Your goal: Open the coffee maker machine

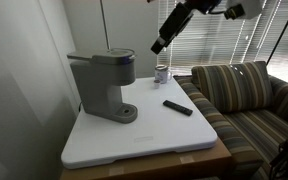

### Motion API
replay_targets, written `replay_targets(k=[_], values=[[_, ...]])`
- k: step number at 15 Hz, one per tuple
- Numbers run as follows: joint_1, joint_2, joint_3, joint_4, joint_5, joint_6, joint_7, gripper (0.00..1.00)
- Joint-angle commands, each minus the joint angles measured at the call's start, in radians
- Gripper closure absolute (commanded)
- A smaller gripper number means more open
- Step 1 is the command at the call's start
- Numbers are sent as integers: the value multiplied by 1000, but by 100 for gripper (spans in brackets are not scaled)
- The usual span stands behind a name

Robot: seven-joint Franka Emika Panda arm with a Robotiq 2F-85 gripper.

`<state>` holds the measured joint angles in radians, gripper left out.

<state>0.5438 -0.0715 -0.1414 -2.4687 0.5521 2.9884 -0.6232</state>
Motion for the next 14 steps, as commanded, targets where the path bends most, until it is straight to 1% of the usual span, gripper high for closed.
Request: replay_targets(k=[1,4,6,7,8,10,13,14], values=[[45,69,-66,151,129,-139,-267,0],[12,116,-94,217,240,-250,-480,0],[-14,161,-123,238,249,-287,-578,0],[-24,186,-136,249,242,-297,-603,0],[-32,217,-147,256,226,-288,-611,0],[-37,276,-155,271,233,-222,-610,0],[-34,359,-134,305,293,-86,-596,0],[-31,386,-125,321,312,-43,-585,25]])
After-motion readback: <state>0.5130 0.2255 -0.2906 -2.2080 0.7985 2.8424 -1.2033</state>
